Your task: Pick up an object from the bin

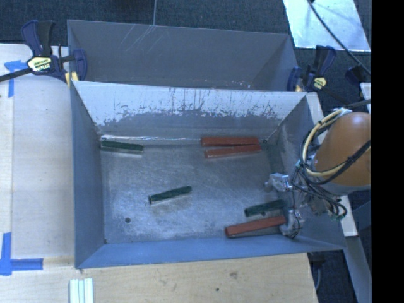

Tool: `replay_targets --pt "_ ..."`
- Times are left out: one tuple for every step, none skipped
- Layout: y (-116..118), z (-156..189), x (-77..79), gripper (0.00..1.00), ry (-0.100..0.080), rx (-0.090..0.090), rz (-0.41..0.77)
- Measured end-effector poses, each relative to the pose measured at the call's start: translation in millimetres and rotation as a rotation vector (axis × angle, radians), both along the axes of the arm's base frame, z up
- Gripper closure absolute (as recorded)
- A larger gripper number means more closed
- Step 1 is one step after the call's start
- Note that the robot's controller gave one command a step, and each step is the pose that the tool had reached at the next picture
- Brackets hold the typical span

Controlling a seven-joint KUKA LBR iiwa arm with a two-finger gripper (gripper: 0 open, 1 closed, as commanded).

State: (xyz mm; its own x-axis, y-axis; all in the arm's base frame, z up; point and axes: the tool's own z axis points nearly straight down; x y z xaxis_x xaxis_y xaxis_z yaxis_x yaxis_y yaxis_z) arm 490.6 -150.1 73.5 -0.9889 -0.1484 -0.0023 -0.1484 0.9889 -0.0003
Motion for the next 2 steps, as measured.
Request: replay_targets --pt "74.9 -2.6 -2.4 0.00 -0.006 0.002 0.075" --pt "70.7 -2.5 -3.2 1.00 -0.005 0.000 0.069"
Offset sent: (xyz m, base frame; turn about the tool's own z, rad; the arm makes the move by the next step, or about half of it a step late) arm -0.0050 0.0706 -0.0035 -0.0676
